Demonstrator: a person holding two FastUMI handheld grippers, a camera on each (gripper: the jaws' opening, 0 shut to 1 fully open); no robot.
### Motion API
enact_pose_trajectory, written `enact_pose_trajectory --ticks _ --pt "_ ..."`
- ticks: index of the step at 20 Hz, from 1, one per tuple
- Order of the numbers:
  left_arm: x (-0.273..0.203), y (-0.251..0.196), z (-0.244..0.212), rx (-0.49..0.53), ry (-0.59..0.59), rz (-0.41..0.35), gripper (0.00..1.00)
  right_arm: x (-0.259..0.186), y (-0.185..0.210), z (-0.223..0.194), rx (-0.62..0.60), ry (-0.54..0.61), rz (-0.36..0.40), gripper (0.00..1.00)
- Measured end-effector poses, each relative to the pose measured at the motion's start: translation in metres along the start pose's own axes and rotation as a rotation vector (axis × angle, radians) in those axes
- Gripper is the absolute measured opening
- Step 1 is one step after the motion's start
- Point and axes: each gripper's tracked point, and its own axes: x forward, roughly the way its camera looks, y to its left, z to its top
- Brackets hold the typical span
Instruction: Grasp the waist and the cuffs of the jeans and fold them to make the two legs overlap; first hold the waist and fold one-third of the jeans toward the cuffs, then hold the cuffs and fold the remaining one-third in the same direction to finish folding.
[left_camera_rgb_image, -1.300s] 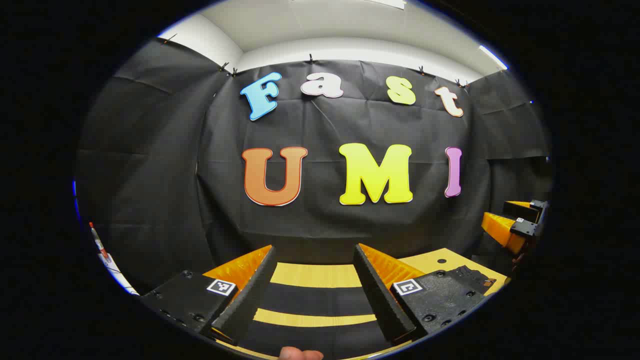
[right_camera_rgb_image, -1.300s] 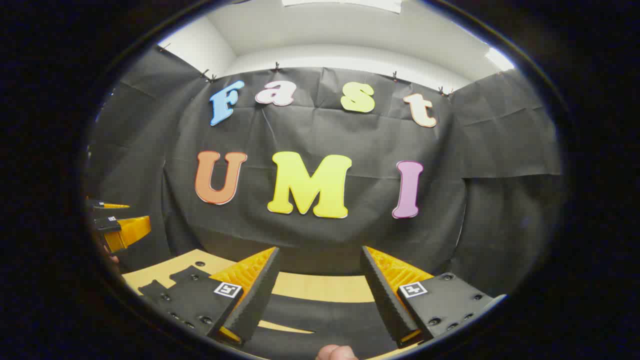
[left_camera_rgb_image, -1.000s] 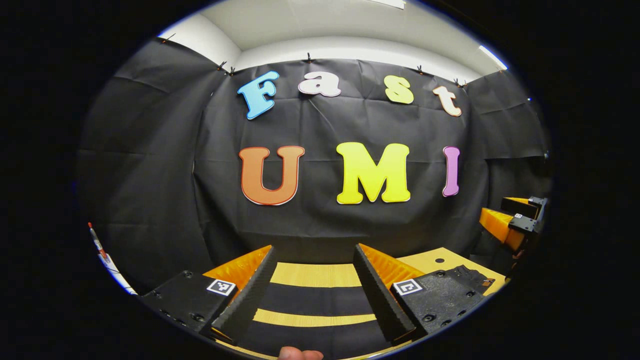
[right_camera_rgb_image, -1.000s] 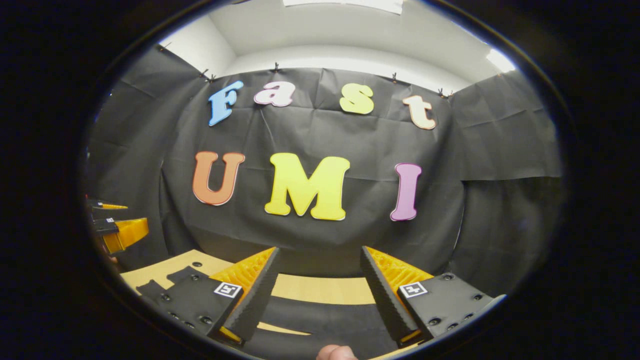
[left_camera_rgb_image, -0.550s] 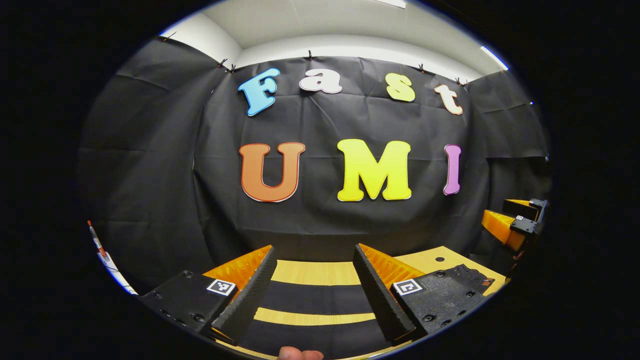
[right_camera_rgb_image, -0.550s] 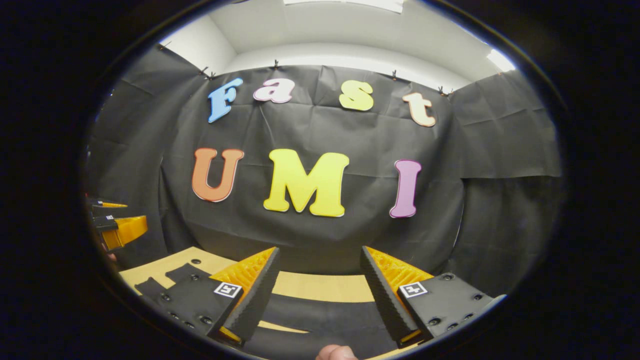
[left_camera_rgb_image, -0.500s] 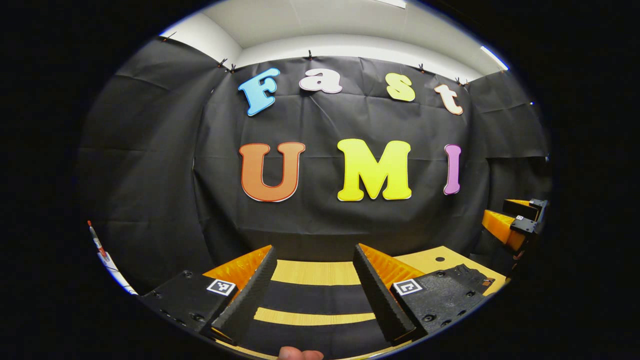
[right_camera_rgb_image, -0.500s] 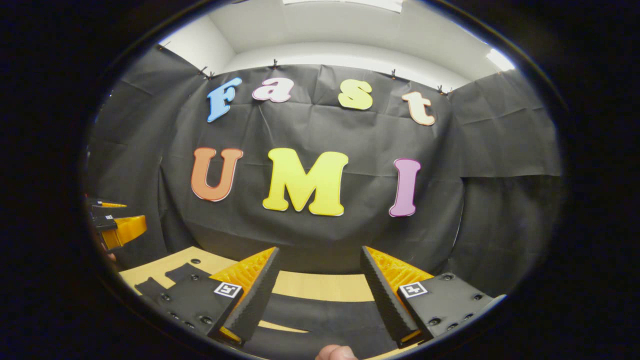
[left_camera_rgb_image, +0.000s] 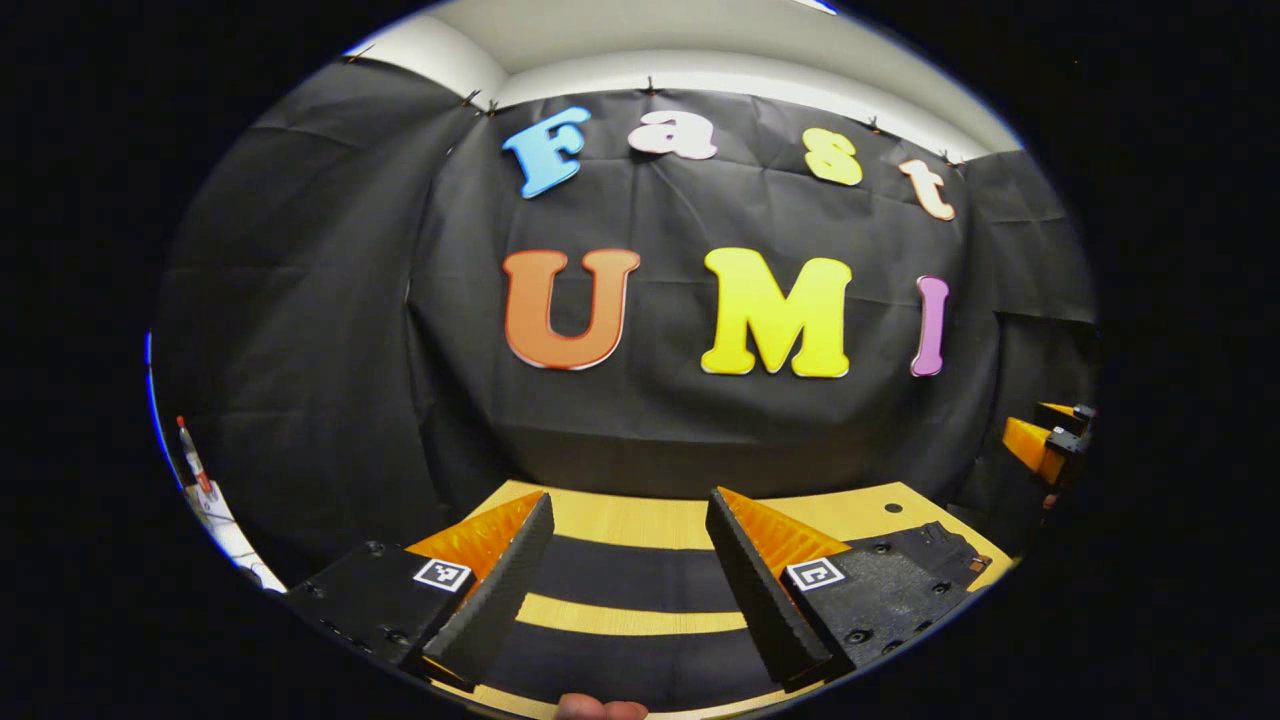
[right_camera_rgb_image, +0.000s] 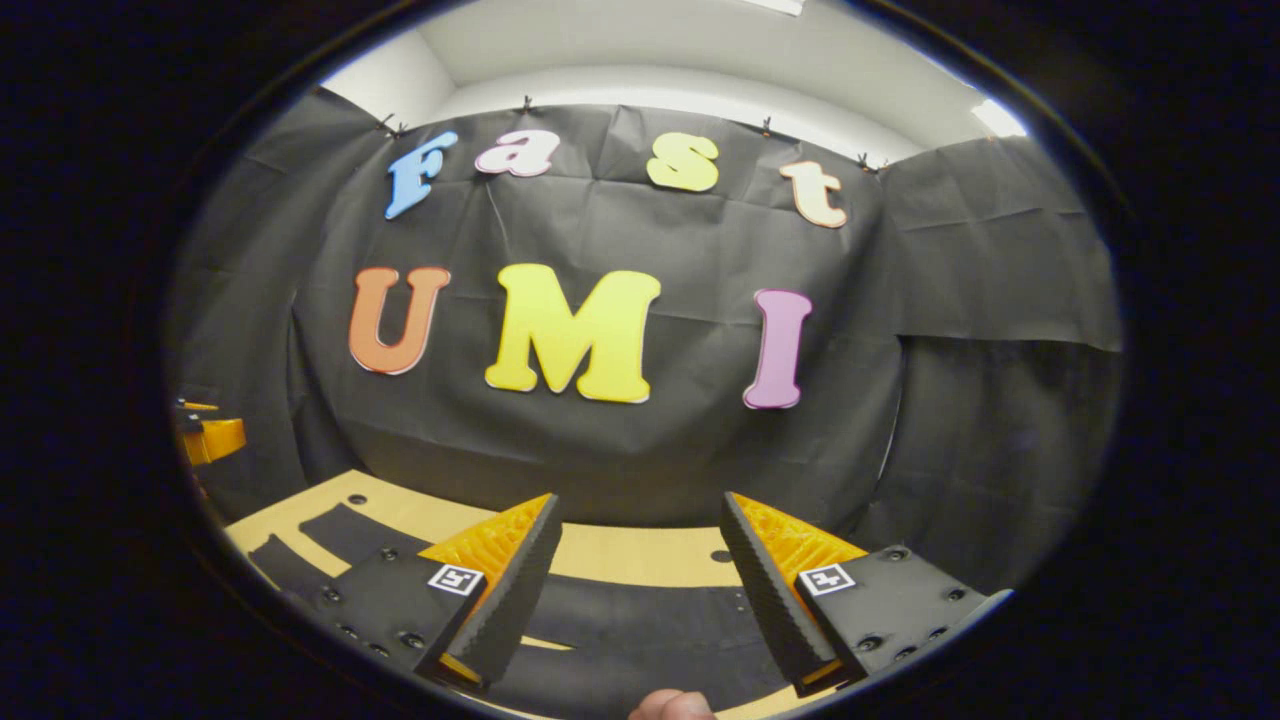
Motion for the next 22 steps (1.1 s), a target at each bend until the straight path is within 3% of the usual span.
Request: enact_pose_trajectory --ticks 4,8,14,16,22 --pt "-0.007 0.068 -0.059 -0.160 0.179 0.114 0.99 0.000 -0.072 -0.042 0.010 0.123 -0.090 0.98" --pt "-0.030 0.123 -0.127 -0.405 0.352 0.223 0.99 -0.008 -0.139 -0.087 0.091 0.255 -0.205 0.97" --pt "-0.055 0.137 -0.218 -1.073 0.523 0.355 0.99 -0.022 -0.169 -0.155 0.234 0.449 -0.263 0.99" --pt "-0.053 0.142 -0.238 -1.222 0.540 0.400 1.00 -0.024 -0.173 -0.162 0.244 0.475 -0.265 0.98" --pt "-0.043 0.160 -0.271 -1.251 0.577 0.474 0.99 -0.017 -0.185 -0.178 0.275 0.532 -0.313 0.98"
